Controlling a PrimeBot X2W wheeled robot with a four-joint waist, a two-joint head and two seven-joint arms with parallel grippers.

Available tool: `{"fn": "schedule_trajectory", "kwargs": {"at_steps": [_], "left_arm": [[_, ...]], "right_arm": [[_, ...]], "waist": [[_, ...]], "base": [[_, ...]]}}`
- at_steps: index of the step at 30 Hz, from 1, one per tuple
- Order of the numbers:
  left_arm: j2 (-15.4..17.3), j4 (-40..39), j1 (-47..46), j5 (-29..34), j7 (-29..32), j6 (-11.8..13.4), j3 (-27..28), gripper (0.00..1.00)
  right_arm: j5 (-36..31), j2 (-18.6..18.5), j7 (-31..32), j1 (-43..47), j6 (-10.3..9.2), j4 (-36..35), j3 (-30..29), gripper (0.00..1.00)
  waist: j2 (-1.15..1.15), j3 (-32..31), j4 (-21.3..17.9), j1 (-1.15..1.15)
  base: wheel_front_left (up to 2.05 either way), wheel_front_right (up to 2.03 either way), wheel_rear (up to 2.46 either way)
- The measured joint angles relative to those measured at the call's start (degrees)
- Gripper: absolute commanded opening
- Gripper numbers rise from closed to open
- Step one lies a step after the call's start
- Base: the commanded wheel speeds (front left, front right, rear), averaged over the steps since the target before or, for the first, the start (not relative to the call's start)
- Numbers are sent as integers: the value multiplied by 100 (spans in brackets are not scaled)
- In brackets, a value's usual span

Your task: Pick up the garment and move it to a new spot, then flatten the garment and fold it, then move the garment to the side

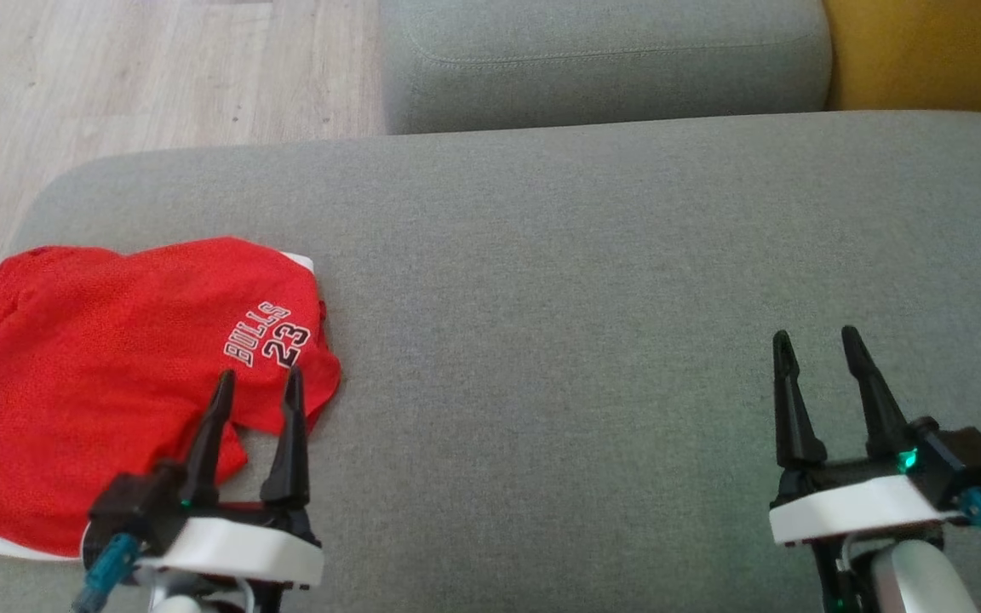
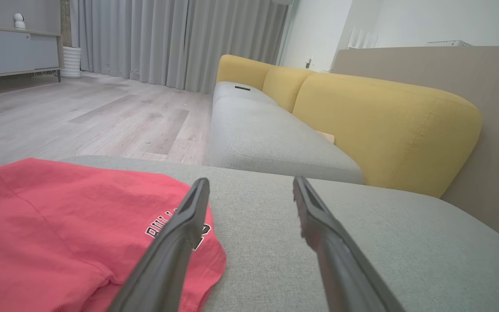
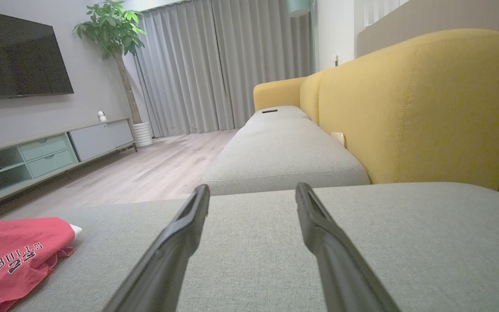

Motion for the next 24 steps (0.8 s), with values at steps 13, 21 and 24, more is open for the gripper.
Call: {"fn": "schedule_trajectory", "kwargs": {"at_steps": [13, 21, 24], "left_arm": [[-38, 572, 18, 1, -10, -253, 137, 100], [-41, 566, 18, 0, -10, -202, 126, 100], [-42, 567, 18, 0, -10, -163, 126, 100]], "right_arm": [[287, 0, -16, 92, 0, 433, 76, 100], [289, 0, -16, 92, 0, 446, 83, 100], [309, 0, -16, 92, 0, 480, 110, 100]], "waist": [[0, -15, -62, 0], [0, -30, -57, 0], [0, -40, -3, 0]], "base": [[0, 0, 0], [0, 0, 0], [0, 0, 0]]}}
